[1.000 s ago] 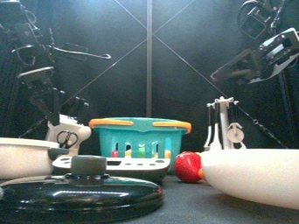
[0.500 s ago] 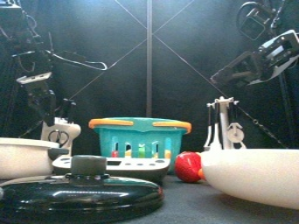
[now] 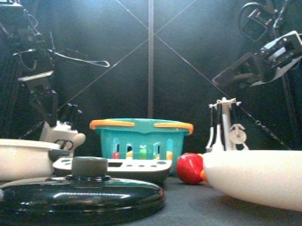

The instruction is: Pull out fork

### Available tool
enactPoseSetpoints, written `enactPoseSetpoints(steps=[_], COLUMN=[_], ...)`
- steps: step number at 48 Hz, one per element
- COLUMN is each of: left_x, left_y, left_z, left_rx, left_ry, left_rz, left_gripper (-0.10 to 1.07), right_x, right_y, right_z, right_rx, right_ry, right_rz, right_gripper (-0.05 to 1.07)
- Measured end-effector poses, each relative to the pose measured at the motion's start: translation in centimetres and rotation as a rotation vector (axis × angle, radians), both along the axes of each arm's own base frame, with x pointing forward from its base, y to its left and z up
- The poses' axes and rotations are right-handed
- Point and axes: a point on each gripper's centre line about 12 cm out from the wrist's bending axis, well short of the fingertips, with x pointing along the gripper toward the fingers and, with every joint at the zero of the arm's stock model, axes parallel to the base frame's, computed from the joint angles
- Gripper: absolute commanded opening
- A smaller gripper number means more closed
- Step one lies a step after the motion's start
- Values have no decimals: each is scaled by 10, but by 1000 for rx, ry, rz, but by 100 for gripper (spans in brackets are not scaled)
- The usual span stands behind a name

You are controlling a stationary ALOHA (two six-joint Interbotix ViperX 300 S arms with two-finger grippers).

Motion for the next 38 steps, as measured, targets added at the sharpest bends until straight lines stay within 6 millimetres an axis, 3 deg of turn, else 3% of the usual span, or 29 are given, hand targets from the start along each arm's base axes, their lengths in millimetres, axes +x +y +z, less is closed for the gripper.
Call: enactPoseSetpoints(steps=[38], left_x=[-3], left_y=[-19], left_z=[29], left_rx=[-53], left_ry=[-128], left_rz=[-73], left_gripper=[50], right_x=[0], right_y=[0], right_z=[0], right_rx=[0], right_ry=[2], right_rz=[0], right_gripper=[2])
